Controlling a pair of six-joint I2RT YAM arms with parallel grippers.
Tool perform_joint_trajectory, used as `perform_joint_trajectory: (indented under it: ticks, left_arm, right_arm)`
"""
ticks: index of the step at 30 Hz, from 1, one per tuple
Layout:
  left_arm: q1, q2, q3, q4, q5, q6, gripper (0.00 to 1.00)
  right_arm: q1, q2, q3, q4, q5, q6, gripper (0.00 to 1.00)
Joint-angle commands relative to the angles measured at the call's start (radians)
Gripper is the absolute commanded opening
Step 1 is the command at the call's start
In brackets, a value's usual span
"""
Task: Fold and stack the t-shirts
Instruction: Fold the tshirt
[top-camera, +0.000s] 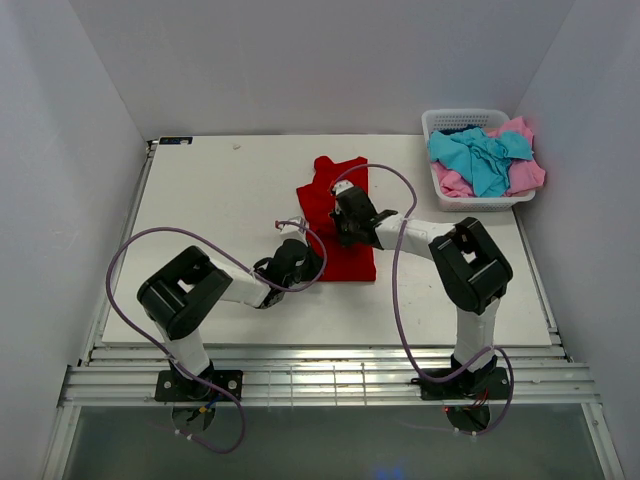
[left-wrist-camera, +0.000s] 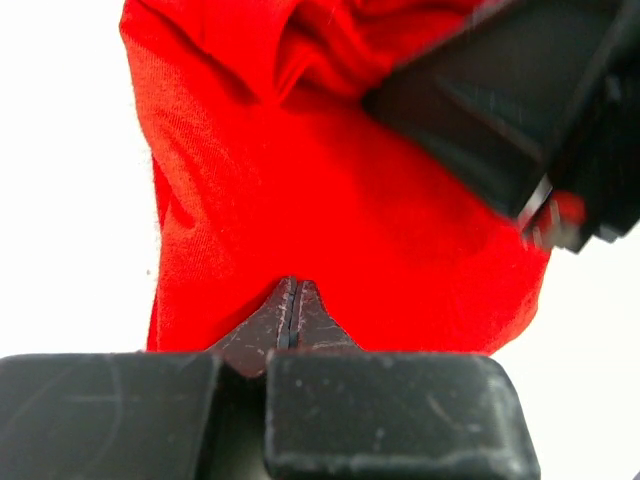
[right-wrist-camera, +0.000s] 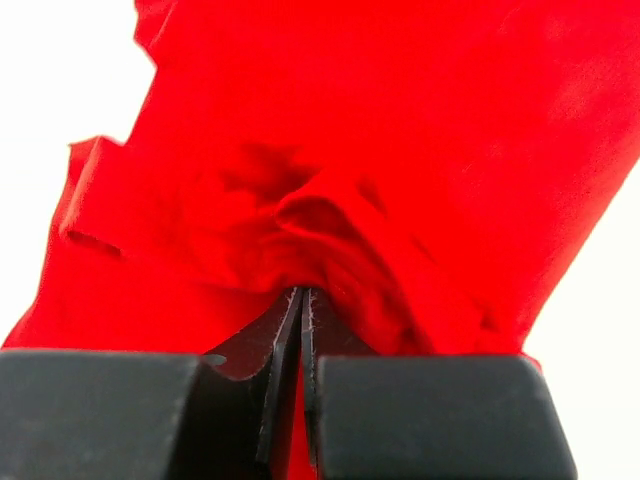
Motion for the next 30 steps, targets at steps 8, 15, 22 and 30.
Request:
perform_joint_trajectory:
  ticks: [8,15,22,30]
  left_arm:
    - [-0.011,0.001,-0.08,-0.056,0.041,-0.029,0.0]
    - [-0.016,-0.001,-0.079,-0.048,0.05,-0.023,0.0]
    - [-0.026,-0.093,0.006,-0.071,-0.019,0.109,0.0]
    - [-0.04,-0.214,0.136,-0.283,-0.217,0.253,0.79]
  right_arm:
    - [-0.064,0.133,0.266,0.011,0.178,-0.062,0.08]
    - [-0.087,0.068,0.287,0.044,0.259,-0.093,0.08]
    - [-0.086,-0.251,0.082,-0.036,0.178,-0.061,0.18]
    - [-0.083,-0.448,-0.251,-0.087,-0.049,0.056,0.72]
